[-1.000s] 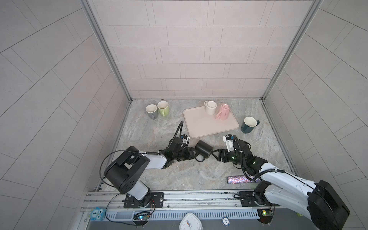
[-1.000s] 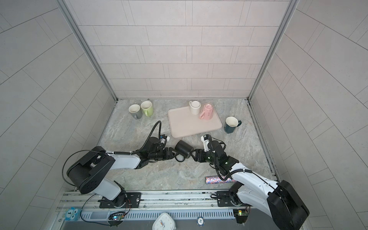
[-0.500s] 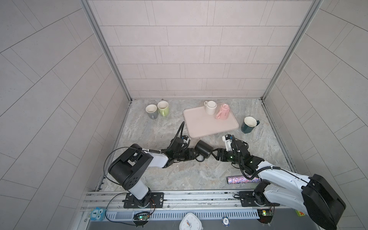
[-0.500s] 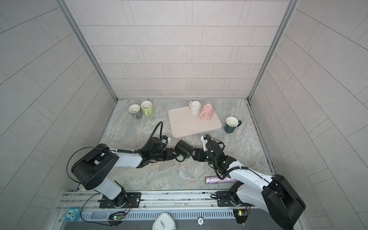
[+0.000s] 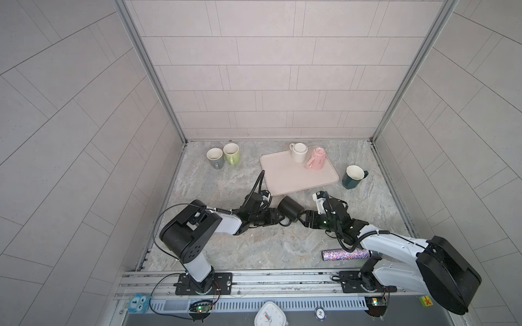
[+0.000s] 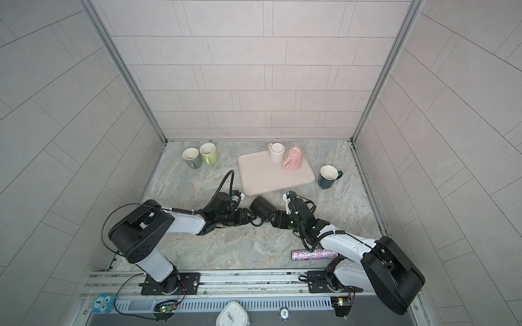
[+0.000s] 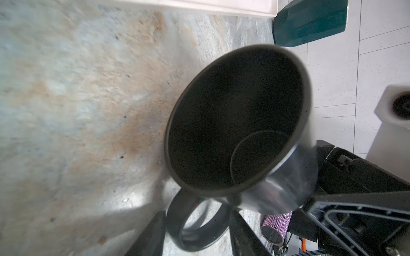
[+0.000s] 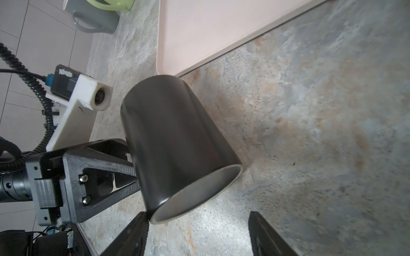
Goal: Turn the mug right side up
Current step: Move the mug to the center of the table.
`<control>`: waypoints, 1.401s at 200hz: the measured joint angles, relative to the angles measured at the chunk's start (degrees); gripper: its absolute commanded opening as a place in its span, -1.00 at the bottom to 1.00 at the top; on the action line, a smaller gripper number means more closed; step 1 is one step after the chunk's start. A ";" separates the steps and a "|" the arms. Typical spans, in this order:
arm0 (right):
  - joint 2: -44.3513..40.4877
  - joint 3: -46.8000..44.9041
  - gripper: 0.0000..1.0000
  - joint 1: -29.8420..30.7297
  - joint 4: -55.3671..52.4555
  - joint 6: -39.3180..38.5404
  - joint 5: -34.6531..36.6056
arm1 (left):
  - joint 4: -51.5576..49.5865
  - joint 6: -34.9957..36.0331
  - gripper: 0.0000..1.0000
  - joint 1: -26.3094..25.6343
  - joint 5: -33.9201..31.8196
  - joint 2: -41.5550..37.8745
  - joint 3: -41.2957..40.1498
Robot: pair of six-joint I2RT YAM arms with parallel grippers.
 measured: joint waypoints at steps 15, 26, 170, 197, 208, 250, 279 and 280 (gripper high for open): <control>0.13 0.48 0.43 0.00 -0.66 -0.04 0.00 | -0.37 0.09 0.04 0.00 -0.04 0.37 0.63; 0.13 1.11 0.43 0.00 -1.70 -0.26 0.11 | -1.14 0.26 0.04 0.00 -0.20 0.52 1.22; 4.15 11.28 0.44 0.00 -14.45 -8.44 5.11 | -14.62 9.97 -0.09 0.00 -4.37 3.87 11.54; 4.26 11.28 0.44 0.00 -15.23 -8.94 5.11 | -13.33 9.92 -0.12 0.00 -4.37 4.83 11.96; 4.50 11.37 0.44 0.00 -15.41 -9.11 5.09 | -13.27 9.92 -0.14 0.00 -4.44 4.98 12.11; 5.73 11.89 0.43 0.00 -15.96 -9.55 5.35 | -14.88 10.43 -0.22 -0.26 -5.29 6.38 14.45; 6.60 12.35 0.43 -0.07 -16.13 -9.66 5.38 | -16.35 11.02 -0.22 -0.96 -6.23 7.15 16.06; 6.67 12.37 0.43 -0.11 -16.13 -9.66 5.35 | -16.39 11.04 -0.22 -0.98 -6.25 7.17 16.09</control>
